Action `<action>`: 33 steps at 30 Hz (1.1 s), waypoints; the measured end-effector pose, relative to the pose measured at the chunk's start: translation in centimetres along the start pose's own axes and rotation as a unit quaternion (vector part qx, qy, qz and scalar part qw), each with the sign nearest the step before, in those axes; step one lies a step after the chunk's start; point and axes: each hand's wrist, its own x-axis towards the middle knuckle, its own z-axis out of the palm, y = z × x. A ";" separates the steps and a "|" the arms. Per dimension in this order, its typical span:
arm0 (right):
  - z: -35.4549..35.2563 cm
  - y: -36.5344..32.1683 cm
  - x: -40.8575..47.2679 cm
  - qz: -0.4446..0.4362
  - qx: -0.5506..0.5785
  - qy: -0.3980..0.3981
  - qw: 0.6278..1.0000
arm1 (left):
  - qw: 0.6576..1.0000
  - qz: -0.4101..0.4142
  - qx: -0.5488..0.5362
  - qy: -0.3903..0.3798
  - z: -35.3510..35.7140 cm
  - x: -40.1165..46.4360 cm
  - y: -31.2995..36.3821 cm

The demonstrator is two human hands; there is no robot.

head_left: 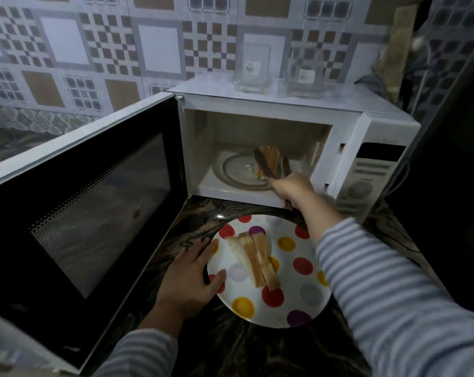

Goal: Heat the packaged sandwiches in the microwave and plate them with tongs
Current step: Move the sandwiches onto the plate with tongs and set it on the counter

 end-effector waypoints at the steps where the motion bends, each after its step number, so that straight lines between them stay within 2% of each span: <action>1: 0.4 -0.4 0.8 0.011 0.015 -0.008 1.000 | 1.000 0.003 0.001 -0.001 0.1 0.1 -0.1; 5: 2.1 -0.9 3.2 0.029 0.058 -0.008 0.998 | 1.000 0.002 0.015 -0.003 0.4 0.2 -0.5; 14: 2.8 -0.7 4.5 0.000 -0.021 0.034 0.999 | 1.000 0.004 0.009 -0.005 0.5 0.2 -0.6; 18: 2.3 -0.1 4.3 0.012 0.027 0.007 1.000 | 1.000 0.002 0.012 -0.016 0.3 0.2 -0.4; 24: -0.2 2.6 -0.2 -0.042 0.049 0.011 0.998 | 1.000 -0.007 0.014 -0.025 -0.1 0.4 -0.3; 33: -2.7 12.7 -10.3 -0.088 0.033 0.018 0.995 | 0.999 -0.013 0.040 -0.031 -0.4 0.1 0.5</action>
